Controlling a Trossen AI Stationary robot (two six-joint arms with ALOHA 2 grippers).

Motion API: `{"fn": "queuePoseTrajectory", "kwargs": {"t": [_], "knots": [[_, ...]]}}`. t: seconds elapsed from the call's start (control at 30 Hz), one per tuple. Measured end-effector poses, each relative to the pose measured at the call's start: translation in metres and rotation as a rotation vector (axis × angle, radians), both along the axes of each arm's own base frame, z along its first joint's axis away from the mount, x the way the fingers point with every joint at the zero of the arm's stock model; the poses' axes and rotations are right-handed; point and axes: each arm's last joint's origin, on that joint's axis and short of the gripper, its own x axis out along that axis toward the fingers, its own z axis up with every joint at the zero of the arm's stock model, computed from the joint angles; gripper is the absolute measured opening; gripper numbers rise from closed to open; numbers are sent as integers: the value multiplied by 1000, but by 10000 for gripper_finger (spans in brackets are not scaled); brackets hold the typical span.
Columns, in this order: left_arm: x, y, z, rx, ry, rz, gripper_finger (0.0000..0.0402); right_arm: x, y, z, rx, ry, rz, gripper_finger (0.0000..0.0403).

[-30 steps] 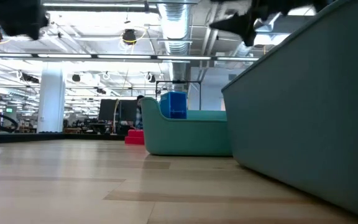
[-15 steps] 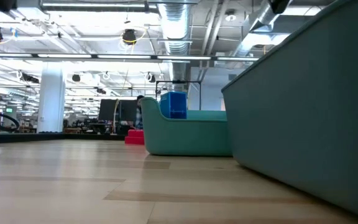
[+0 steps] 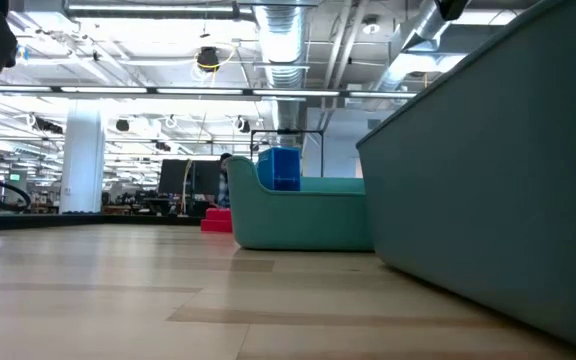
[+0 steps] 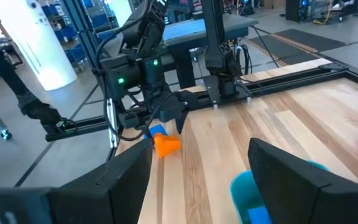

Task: Sort & place blocks by color
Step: Put the orange game piece into the orange bin

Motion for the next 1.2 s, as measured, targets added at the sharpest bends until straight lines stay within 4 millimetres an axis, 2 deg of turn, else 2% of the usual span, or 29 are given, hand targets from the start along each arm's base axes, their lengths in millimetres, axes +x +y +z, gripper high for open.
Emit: {"fn": "queuePoseTrajectory", "kwargs": {"t": [0.2,0.37,0.5,0.8,0.93,1.03,1.2], "knots": [[0,1,-15,-44,-63,22,333,0,0,0,0,1,-1,286],[-6,8,-26,-27,-35,64,312,0,0,0,0,1,-1,286],[-7,9,-27,-21,-29,70,266,0,0,0,-1,1,-1,286],[-1,15,-27,-5,-37,52,266,0,0,0,-1,1,-1,286],[8,21,-13,42,-89,4,266,0,0,0,-1,1,0,286],[14,28,5,131,-243,-126,266,0,0,0,-1,1,-1,286],[30,64,41,381,-525,-149,266,2,-3,0,-1,0,-13,286]]}}
